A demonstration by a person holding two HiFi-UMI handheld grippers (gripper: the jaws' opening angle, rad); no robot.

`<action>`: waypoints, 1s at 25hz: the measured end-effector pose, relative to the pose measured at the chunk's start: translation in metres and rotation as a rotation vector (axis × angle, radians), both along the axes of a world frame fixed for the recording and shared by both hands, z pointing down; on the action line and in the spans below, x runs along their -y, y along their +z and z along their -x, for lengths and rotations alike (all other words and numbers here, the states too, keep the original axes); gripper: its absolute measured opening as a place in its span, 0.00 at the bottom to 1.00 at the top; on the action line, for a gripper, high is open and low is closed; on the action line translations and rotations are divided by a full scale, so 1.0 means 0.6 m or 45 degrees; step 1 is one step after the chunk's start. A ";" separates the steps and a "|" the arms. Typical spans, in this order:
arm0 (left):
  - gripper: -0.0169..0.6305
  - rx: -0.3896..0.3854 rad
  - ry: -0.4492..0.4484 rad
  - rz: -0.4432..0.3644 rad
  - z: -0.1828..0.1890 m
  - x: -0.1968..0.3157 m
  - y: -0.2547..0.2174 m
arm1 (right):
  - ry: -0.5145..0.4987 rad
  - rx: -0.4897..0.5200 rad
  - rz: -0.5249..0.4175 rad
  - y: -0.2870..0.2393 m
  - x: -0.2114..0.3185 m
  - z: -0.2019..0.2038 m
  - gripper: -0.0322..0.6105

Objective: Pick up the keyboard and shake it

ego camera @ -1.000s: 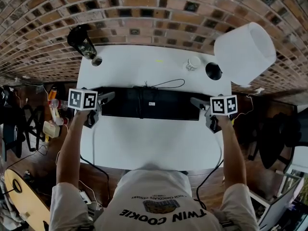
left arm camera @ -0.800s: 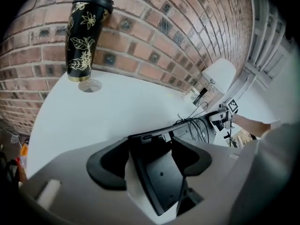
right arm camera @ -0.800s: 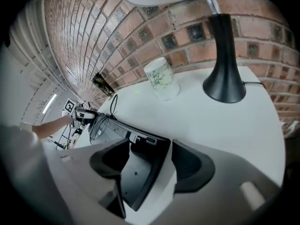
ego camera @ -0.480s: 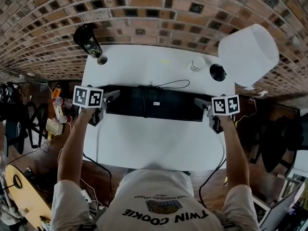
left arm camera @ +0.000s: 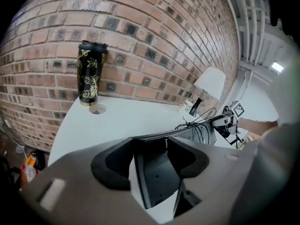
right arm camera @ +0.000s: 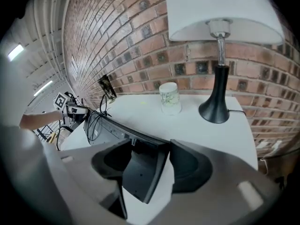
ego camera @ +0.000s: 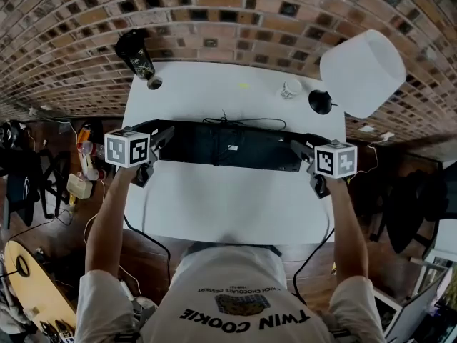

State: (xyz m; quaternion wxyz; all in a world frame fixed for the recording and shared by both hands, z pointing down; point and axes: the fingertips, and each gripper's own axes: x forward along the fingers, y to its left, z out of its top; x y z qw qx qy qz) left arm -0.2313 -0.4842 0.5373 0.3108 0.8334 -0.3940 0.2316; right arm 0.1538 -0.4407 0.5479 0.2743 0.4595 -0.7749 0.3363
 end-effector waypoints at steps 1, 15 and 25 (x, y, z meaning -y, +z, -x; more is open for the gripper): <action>0.40 0.015 0.006 -0.026 0.000 -0.005 -0.007 | 0.004 -0.016 -0.023 -0.007 -0.004 -0.001 0.45; 0.39 0.246 0.079 -0.289 0.014 -0.095 -0.071 | 0.015 -0.197 -0.272 -0.073 -0.093 0.013 0.44; 0.37 0.358 0.156 -0.366 0.020 -0.153 -0.085 | -0.034 -0.320 -0.357 -0.086 -0.151 0.019 0.44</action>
